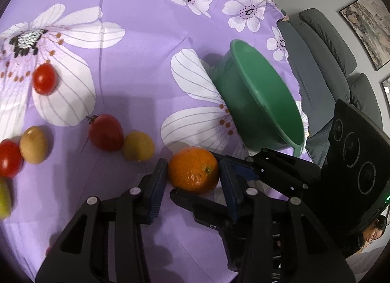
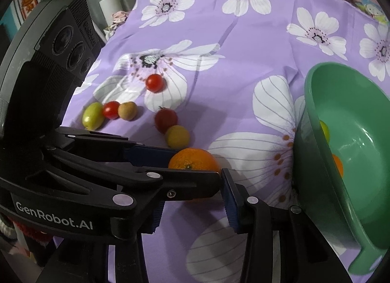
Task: Organize fruits
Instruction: 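Close the left gripper on the orange, then lift the orange with the left gripper toward the green bowl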
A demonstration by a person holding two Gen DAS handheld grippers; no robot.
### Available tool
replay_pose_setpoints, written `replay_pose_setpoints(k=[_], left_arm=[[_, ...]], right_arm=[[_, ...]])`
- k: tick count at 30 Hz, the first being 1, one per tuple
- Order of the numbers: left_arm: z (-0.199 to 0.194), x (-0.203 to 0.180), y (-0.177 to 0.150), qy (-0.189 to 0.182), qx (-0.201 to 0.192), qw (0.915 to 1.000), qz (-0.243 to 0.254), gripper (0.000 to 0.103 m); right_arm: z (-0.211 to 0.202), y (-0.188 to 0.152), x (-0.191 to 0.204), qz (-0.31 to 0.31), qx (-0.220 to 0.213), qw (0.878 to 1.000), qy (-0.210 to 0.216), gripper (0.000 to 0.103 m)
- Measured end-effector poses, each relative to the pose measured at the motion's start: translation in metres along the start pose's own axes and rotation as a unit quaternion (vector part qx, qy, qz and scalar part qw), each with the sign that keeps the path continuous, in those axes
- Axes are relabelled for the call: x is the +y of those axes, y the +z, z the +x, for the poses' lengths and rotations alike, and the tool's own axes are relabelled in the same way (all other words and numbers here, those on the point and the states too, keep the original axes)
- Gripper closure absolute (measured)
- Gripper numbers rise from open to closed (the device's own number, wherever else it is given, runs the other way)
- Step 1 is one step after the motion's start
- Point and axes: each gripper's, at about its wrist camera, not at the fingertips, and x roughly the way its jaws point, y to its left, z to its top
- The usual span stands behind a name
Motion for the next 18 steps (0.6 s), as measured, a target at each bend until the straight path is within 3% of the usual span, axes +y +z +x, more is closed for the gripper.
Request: replay_pose_setpoints(k=[18], left_arm=[[-0.040, -0.011, -0.022, 0.019, -0.033, 0.9992, 0.006, 0.060]], right_arm=[[-0.026, -0.001, 0.038, -0.036, -0.023, 0.999, 0.005, 0.059]])
